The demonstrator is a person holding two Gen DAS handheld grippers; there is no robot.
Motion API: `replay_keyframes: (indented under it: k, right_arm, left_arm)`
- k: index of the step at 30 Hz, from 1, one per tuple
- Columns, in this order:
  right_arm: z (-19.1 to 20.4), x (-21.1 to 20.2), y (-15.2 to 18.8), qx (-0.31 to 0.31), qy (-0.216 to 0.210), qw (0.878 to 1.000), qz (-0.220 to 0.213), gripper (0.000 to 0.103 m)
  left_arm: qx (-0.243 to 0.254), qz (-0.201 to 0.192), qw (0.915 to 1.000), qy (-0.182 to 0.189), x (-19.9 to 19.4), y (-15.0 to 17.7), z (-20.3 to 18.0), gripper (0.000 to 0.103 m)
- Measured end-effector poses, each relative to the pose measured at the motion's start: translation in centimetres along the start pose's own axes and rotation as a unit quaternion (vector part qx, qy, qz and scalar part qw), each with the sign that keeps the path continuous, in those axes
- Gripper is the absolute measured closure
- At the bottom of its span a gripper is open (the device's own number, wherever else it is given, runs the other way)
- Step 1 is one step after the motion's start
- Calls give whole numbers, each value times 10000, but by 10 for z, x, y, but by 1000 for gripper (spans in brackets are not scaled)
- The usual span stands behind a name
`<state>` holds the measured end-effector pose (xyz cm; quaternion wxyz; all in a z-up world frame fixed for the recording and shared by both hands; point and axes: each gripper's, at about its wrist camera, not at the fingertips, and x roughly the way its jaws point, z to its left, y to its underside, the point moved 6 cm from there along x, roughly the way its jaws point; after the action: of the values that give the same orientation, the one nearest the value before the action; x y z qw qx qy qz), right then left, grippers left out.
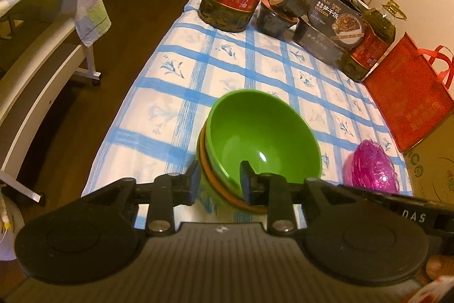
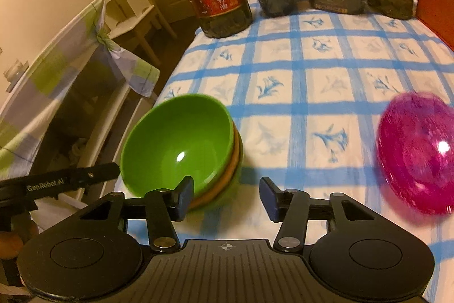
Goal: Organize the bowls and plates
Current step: 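Open both tools and withdraw from the bowl stack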
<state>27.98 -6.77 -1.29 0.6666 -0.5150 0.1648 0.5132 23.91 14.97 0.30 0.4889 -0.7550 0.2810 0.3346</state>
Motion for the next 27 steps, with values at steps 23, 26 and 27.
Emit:
replay_keyframes:
  k: [23, 26, 27]
  right_arm:
    - [-21, -54, 108, -201, 964, 9951, -17, 31]
    - [-24, -56, 118, -145, 968, 9952, 18, 31]
    - [-25, -56, 120, -106, 944, 9955, 35, 31]
  left_arm:
    - [487, -360, 9976, -323, -45, 110, -24, 24]
    - [524, -339, 9975, -342, -46, 116, -24, 24]
    - [531, -334, 9974, -342, -46, 118, -25, 24]
